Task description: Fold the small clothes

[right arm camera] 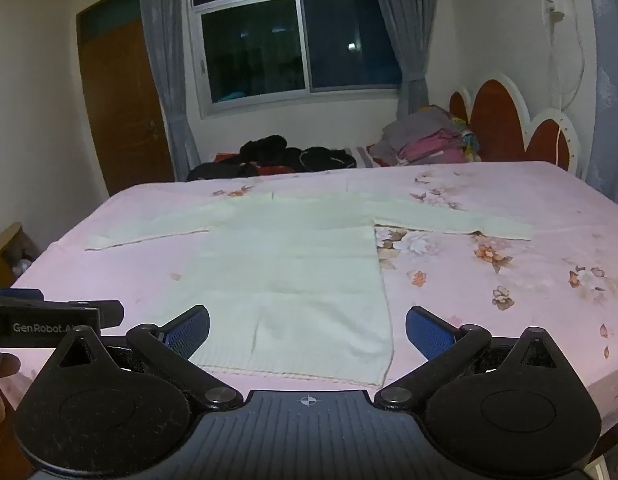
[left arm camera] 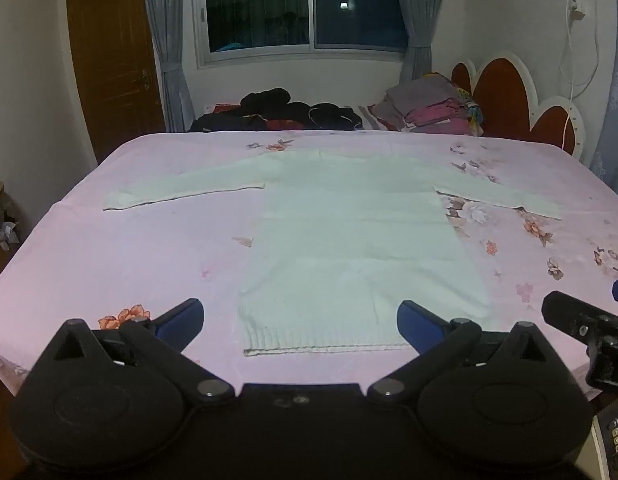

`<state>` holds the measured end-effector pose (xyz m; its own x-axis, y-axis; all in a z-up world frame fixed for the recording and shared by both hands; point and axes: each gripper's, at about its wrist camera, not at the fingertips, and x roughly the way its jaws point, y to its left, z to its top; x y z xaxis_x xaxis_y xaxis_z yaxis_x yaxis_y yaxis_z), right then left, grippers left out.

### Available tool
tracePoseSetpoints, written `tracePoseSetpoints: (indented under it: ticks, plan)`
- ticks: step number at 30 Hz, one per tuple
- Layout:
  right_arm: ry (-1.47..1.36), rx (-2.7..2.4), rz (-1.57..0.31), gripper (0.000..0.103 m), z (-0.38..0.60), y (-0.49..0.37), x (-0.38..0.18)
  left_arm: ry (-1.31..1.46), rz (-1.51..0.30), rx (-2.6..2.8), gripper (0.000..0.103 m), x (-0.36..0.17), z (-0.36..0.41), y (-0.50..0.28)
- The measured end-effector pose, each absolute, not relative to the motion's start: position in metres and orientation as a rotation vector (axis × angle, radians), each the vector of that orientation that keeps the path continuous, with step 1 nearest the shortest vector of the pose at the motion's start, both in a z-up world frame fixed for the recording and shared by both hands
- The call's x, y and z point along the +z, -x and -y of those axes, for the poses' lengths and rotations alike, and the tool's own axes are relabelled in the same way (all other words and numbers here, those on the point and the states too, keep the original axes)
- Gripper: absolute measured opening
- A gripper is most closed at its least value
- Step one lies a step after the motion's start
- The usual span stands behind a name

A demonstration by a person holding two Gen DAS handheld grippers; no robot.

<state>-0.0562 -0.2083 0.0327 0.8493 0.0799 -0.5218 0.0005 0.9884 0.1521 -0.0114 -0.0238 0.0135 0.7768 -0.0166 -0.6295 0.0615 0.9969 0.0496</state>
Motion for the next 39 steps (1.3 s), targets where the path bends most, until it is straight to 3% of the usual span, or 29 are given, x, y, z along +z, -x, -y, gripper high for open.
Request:
tracePoseSetpoints:
  ticks: [39]
  plan:
    - [-0.178,0.024,-0.562,0.103,0.2162,0.0556,0.0363,-0.076,-0.688,-0.052,0.103,0.0216,0.0236,0.0095]
